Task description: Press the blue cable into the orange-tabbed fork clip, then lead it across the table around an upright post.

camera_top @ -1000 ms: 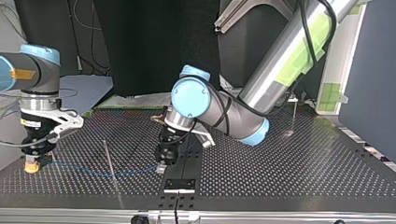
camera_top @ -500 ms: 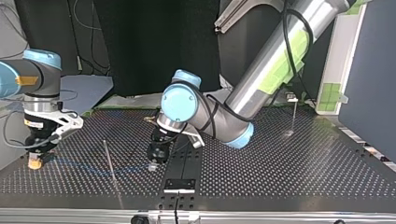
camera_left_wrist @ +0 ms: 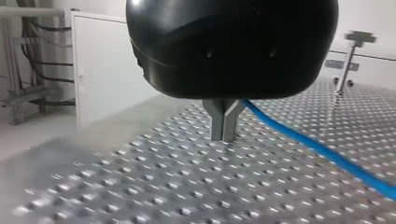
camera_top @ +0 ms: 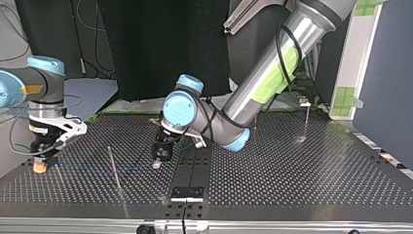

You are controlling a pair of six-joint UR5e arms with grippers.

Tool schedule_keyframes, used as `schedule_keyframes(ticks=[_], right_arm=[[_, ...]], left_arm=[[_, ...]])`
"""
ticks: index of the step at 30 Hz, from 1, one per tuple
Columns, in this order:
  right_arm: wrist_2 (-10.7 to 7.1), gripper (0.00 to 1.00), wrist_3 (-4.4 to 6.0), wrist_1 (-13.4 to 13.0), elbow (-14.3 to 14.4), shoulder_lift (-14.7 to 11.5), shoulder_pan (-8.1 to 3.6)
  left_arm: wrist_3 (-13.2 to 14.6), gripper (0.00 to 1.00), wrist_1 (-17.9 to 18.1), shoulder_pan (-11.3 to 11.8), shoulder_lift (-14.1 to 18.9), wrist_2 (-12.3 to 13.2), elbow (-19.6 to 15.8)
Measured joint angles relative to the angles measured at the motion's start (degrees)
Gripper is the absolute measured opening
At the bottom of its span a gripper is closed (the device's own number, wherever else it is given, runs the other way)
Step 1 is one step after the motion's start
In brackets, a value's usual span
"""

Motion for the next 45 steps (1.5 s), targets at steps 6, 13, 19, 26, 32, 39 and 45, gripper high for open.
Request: schedule_keyframes(ticks=[6,13,19,26,32,39,45], right_arm=[[-0.10,0.00,-0.06,0.00,0.05,1.37,0.07],[-0.02,0.00,-0.16,-0.26,1.41,2.60,0.49],[0.05,0.00,-0.09,-1.74,4.57,3.47,0.95],[0.15,0.00,-0.02,-4.61,8.10,3.76,1.80],[0.51,0.00,0.44,-8.24,11.78,4.26,2.34],[0.57,0.00,0.69,-12.46,16.00,7.25,3.18],[0.94,0.00,0.26,-15.29,19.36,10.53,3.82]], left_arm=[[0.08,0.00,0.12,-0.04,-1.23,-0.04,0.00],[0.35,0.00,0.15,-0.04,-2.10,-0.20,-0.01],[0.82,0.00,0.13,0.00,-3.24,-0.53,-0.04],[1.42,0.00,0.00,0.02,-3.52,-1.03,-0.02],[1.68,0.00,-0.26,-0.09,-3.54,-1.24,-0.03],[2.82,0.00,-0.91,-0.14,-3.54,-2.37,-0.02],[3.19,0.00,-0.99,-0.14,-3.55,-2.92,-0.03]])
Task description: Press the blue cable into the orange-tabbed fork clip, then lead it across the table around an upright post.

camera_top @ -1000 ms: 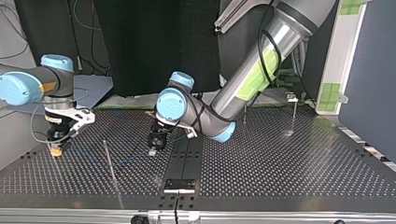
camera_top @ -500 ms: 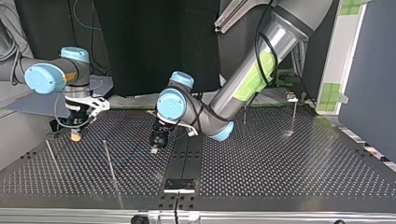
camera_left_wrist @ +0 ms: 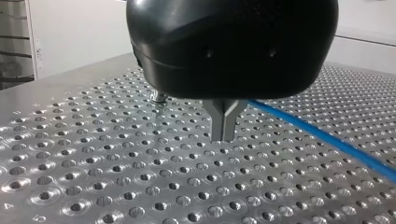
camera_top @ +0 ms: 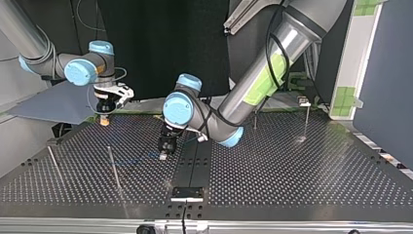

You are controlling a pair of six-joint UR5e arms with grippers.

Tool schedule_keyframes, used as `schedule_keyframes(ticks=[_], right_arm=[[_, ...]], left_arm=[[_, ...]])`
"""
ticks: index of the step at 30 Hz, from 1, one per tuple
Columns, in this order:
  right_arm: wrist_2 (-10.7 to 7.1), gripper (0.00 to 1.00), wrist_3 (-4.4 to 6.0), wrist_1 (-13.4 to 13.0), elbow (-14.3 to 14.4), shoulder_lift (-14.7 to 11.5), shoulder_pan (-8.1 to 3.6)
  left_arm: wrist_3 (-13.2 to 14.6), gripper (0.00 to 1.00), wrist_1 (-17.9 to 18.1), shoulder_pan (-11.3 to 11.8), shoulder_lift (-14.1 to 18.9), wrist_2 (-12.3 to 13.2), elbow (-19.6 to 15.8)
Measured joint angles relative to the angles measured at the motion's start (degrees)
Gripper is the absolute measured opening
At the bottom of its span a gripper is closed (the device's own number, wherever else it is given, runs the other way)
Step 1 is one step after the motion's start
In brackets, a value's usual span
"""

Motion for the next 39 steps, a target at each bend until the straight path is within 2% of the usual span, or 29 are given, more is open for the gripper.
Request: schedule_keyframes(ticks=[5,14,17,24,27,33,39], right_arm=[[0.19,0.00,0.12,-2.42,1.47,2.16,0.05],[0.75,0.00,-0.62,-4.87,1.79,6.92,-0.46],[0.77,0.00,-0.94,-5.85,1.82,8.13,-0.74],[0.71,0.00,-2.52,-7.66,1.81,10.33,-1.65],[0.66,0.00,-2.77,-8.62,1.81,11.61,-2.08],[0.59,0.00,-2.79,-10.34,1.81,13.92,-2.90],[0.58,0.00,-2.38,-12.35,1.80,16.84,-3.50]], left_arm=[[0.48,0.00,-0.07,0.00,0.00,-0.39,0.00],[1.06,0.00,-0.12,-0.07,0.00,-0.52,0.01],[1.22,0.00,-0.03,0.01,0.00,-0.56,0.01],[1.34,0.00,0.38,0.00,0.00,-1.57,0.01],[1.35,0.00,0.41,-0.01,0.00,-1.91,0.01],[1.38,0.00,0.36,-0.01,0.00,-2.36,0.01],[1.39,0.00,0.34,0.13,0.00,-2.41,0.01]])
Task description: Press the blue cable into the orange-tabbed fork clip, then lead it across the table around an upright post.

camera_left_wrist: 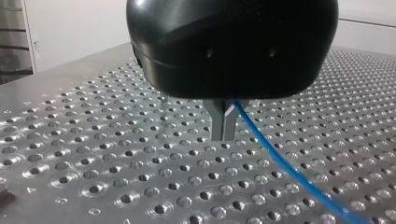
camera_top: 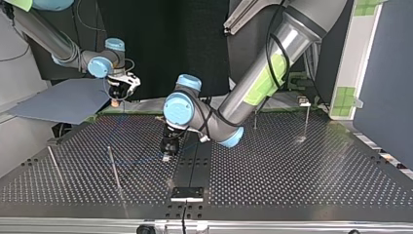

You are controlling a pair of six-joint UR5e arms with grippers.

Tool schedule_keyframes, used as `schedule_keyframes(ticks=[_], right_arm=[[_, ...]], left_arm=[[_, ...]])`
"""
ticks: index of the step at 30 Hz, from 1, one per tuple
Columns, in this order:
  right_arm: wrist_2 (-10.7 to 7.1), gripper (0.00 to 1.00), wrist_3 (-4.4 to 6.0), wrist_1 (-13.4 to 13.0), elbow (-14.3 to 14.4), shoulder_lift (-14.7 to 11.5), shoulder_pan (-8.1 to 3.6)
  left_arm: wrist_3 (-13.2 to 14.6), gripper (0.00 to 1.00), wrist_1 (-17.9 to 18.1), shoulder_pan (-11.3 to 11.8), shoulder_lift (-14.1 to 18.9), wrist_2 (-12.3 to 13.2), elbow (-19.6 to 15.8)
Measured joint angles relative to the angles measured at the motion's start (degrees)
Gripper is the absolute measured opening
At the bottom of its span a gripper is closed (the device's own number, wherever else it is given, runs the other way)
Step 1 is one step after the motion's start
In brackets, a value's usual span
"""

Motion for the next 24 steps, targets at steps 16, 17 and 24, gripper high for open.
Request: schedule_keyframes(ticks=[16,17,24], right_arm=[[-0.43,0.00,1.97,-6.05,-0.41,8.78,-2.08],[-0.48,0.00,1.98,-6.10,-0.48,9.06,-2.15],[-0.95,0.00,2.08,-5.87,-0.98,9.67,-2.31]], left_arm=[[0.09,0.00,-0.37,-0.14,0.00,-1.01,0.00],[0.09,0.00,-0.38,-0.17,0.00,-1.10,0.00],[0.16,0.00,-0.70,-0.29,0.00,-1.39,0.00]])
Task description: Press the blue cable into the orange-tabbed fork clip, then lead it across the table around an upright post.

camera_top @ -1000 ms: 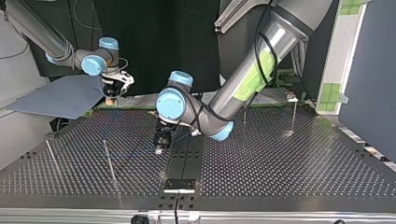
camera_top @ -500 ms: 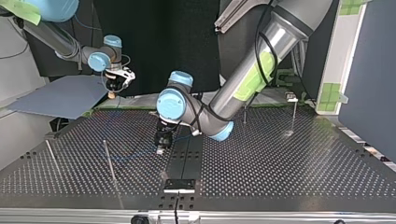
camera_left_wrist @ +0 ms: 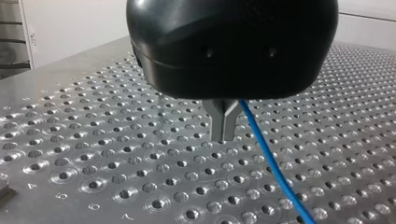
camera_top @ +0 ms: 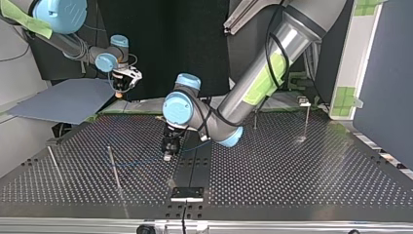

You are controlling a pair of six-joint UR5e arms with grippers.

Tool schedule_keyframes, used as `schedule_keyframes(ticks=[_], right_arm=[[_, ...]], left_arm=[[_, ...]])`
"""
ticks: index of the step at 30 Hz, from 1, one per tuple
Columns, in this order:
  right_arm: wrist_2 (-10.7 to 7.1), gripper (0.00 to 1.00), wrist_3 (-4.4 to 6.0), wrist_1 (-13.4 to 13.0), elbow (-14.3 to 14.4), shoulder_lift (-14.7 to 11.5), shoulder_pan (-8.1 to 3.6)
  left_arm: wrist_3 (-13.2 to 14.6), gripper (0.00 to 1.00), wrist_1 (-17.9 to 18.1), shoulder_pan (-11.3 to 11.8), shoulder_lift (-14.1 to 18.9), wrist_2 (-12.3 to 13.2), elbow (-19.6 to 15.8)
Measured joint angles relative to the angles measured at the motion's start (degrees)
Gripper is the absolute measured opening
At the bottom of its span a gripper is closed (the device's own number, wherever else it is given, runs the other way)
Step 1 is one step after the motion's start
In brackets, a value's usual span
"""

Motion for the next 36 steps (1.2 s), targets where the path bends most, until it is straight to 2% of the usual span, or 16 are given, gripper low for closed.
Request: schedule_keyframes(ticks=[2,3,4,5,6,8,9,10,11,13,14,16,18,24,30,36], right_arm=[[-0.04,0.00,0.01,0.09,-0.01,0.03,-0.01],[-0.05,0.00,0.02,0.12,-0.01,0.02,-0.01],[-0.06,0.00,0.02,0.13,-0.01,0.02,-0.02],[-0.07,0.00,0.02,0.15,-0.01,0.03,-0.02],[-0.07,0.00,0.02,0.16,-0.01,0.04,-0.03],[-0.07,0.00,0.02,0.17,-0.02,0.04,-0.03],[-0.08,0.00,0.03,0.16,-0.04,0.04,-0.03],[-0.08,0.00,0.05,0.17,-0.05,0.04,-0.03],[-0.08,0.00,0.11,0.17,-0.06,0.03,-0.05],[-0.09,0.00,0.37,0.19,-0.17,0.03,-0.17],[-0.11,0.00,0.46,0.25,-0.26,0.03,-0.23],[-0.13,0.00,0.60,0.76,-0.53,0.03,-0.32],[-0.13,0.00,0.62,1.67,-0.80,0.01,-0.41],[-0.12,0.00,0.66,2.79,-1.03,-0.02,-0.41],[-0.25,0.00,0.66,2.90,-1.05,-0.01,-0.42],[-0.43,0.00,0.64,2.97,-1.05,0.00,-0.33]], left_arm=[[0.00,0.00,-0.07,-0.05,0.00,0.01,0.00],[0.01,0.04,-0.10,-0.07,0.00,0.00,0.00],[0.05,0.15,-0.12,-0.08,0.00,-0.01,0.00],[0.12,0.15,-0.13,-0.08,0.00,0.01,0.00],[0.32,0.30,-0.15,-0.09,0.00,0.02,0.00],[0.94,0.34,-0.23,-0.13,0.01,-0.03,0.00],[1.46,0.49,-0.36,-0.16,0.02,-0.07,0.00],[1.79,0.57,-0.53,-0.15,0.02,-0.06,0.00],[2.02,0.57,-0.75,-0.14,0.01,-0.02,0.00],[2.32,0.77,-1.36,-0.13,0.01,0.18,0.00],[2.45,0.77,-1.69,-0.13,0.03,0.21,0.00],[2.73,0.96,-2.75,-0.16,0.03,-0.04,0.00],[3.02,1.00,-3.95,-0.20,0.02,-0.73,0.00],[3.38,1.00,-7.19,-0.33,0.08,-2.96,0.00],[3.50,1.00,-10.05,-0.55,1.66,-3.05,0.00],[3.24,1.00,-11.14,-0.93,4.41,-2.30,0.00]])
